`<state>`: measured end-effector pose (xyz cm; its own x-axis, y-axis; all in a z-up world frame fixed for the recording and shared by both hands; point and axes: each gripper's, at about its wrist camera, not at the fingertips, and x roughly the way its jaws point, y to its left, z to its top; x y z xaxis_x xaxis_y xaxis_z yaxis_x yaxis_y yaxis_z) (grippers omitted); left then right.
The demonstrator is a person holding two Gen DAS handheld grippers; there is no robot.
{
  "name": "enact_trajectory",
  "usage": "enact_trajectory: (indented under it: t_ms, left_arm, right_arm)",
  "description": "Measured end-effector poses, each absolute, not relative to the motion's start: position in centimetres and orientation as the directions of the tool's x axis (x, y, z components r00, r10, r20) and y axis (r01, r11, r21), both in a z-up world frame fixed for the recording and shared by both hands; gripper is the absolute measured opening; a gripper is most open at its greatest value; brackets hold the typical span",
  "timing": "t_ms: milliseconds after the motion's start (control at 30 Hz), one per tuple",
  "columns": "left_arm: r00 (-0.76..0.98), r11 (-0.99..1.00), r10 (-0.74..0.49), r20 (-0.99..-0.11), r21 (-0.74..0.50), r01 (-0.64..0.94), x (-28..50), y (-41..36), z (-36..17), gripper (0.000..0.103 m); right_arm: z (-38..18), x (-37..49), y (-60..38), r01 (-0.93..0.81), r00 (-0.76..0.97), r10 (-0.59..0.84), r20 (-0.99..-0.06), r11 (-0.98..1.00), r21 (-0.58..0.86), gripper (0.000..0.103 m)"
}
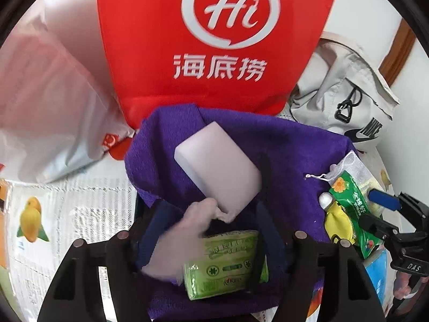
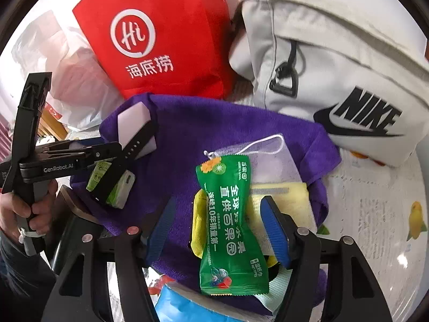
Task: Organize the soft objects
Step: 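Release the tissue on the towel with the left gripper while the right drops the green snack pack there, then withdraw both open grippers from the towel back over the sheet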
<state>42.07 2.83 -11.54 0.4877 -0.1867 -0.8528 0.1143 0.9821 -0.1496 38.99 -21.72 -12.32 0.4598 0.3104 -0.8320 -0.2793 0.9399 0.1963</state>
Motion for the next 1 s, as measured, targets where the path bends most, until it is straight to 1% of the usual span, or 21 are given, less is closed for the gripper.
enact_trajectory:
  t_ms: [33,200,267,400,467,533,600,667,800,1000]
  left_arm:
    - [0.490,0.983,-0.183,-0.852,-0.144,0.116,41.9,2.7,-11.3,0.070]
    - [0.532,0.992,-0.114,-0.839,-0.070,0.102,40.2,2.4,-9.4,0.071]
    - [0.554,0.994,-0.103,-0.826,-0.059,0.096,39.2,2.5,-8.6,0.072]
    - [0.591,0.988,-0.152,-0.792,-0.112,0.104,36.7,3.1,-6.7,0.072]
    - [0.624,0.984,-0.179,-0.761,-0.134,0.119,34.9,3.3,-5.7,0.072]
    - [0.651,0.982,-0.191,-0.735,-0.138,0.131,33.1,3.6,-4.5,0.071]
    - [0.679,0.976,-0.215,-0.702,-0.168,0.135,31.2,4.0,-3.6,0.072]
    - [0.680,0.971,-0.237,-0.694,-0.200,0.134,29.7,4.3,-3.1,0.071]
    - [0.728,0.970,-0.232,-0.645,-0.207,0.126,26.1,4.6,-2.2,0.072]
    - [0.727,0.976,-0.209,-0.654,-0.186,0.114,21.9,4.8,-2.0,0.071]
  right_arm:
    - [-12.1,38.8,-21.7,-0.277,0.465,0.304,-0.832,0.942,0.190,0.066]
    - [-10.8,38.2,-22.3,-0.249,0.482,0.312,-0.819,0.945,0.213,0.066]
    - [-10.2,37.5,-22.6,-0.240,0.485,0.317,-0.815,0.944,0.224,0.066]
    - [-9.2,35.9,-22.8,-0.226,0.490,0.308,-0.815,0.948,0.222,0.066]
    - [-8.6,34.8,-22.9,-0.223,0.499,0.307,-0.810,0.949,0.222,0.066]
    - [-7.6,33.1,-23.1,-0.219,0.528,0.299,-0.795,0.952,0.213,0.066]
    - [-6.9,31.7,-23.2,-0.223,0.546,0.302,-0.782,0.951,0.212,0.068]
    - [-6.2,30.0,-23.4,-0.217,0.568,0.307,-0.763,0.951,0.221,0.069]
    - [-5.6,26.9,-23.8,-0.201,0.599,0.310,-0.739,0.951,0.236,0.069]
    - [-6.1,22.9,-24.1,-0.172,0.612,0.313,-0.726,0.949,0.264,0.069]
